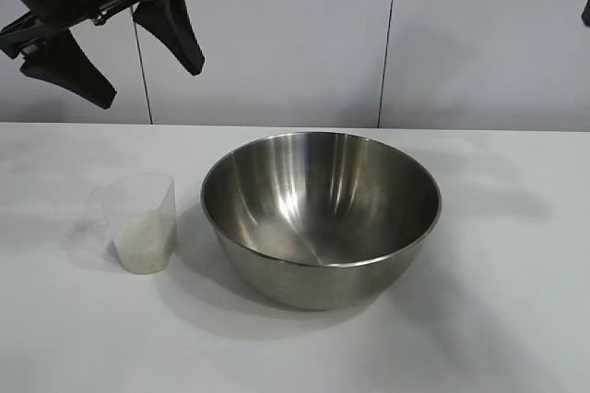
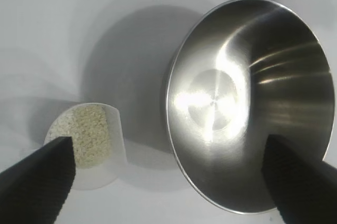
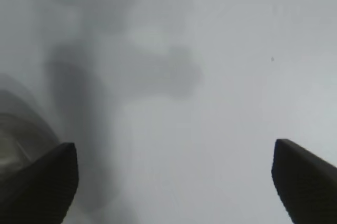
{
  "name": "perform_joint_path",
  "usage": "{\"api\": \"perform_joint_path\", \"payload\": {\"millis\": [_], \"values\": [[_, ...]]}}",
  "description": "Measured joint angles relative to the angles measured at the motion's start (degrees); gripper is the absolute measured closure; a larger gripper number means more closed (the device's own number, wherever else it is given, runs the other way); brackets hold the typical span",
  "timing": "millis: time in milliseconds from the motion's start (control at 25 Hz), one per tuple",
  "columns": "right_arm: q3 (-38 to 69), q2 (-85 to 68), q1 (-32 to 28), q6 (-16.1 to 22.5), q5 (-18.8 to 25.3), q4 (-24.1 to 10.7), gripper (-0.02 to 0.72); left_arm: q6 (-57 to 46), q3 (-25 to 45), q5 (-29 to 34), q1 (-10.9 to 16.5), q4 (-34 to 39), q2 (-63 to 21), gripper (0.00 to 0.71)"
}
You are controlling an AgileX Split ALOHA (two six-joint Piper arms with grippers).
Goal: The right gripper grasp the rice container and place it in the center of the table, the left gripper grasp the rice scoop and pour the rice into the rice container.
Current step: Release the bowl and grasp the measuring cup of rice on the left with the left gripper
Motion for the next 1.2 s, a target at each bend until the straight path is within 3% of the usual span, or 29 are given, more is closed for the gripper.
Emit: {"api": "perform_joint_path", "payload": {"millis": [200, 360, 480, 680, 880, 1200], "values": [[12.5, -16.6, 1.0, -1.0, -7.5, -0.3, 0.009, 0.2, 0.0, 0.0, 0.0, 0.0, 0.0, 0.016], [21.1, -28.9, 4.2, -2.5, -9.7, -2.3, 0.009, 0.4, 0.0, 0.0, 0.0, 0.0, 0.0, 0.016], [27.1, -38.2, 5.1, -2.2, -10.5, -6.0, 0.009, 0.9, 0.0, 0.0, 0.0, 0.0, 0.0, 0.016], [37.5, -53.2, 5.3, 2.5, -15.4, -13.1, 0.009, 1.0, 0.0, 0.0, 0.0, 0.0, 0.0, 0.016], [46.4, -62.8, 6.9, 5.3, -15.3, -13.6, 0.009, 1.1, 0.0, 0.0, 0.0, 0.0, 0.0, 0.016], [56.9, -76.3, 10.2, 5.6, -14.9, -15.6, 0.009, 2.4, 0.0, 0.0, 0.0, 0.0, 0.0, 0.016]]}}
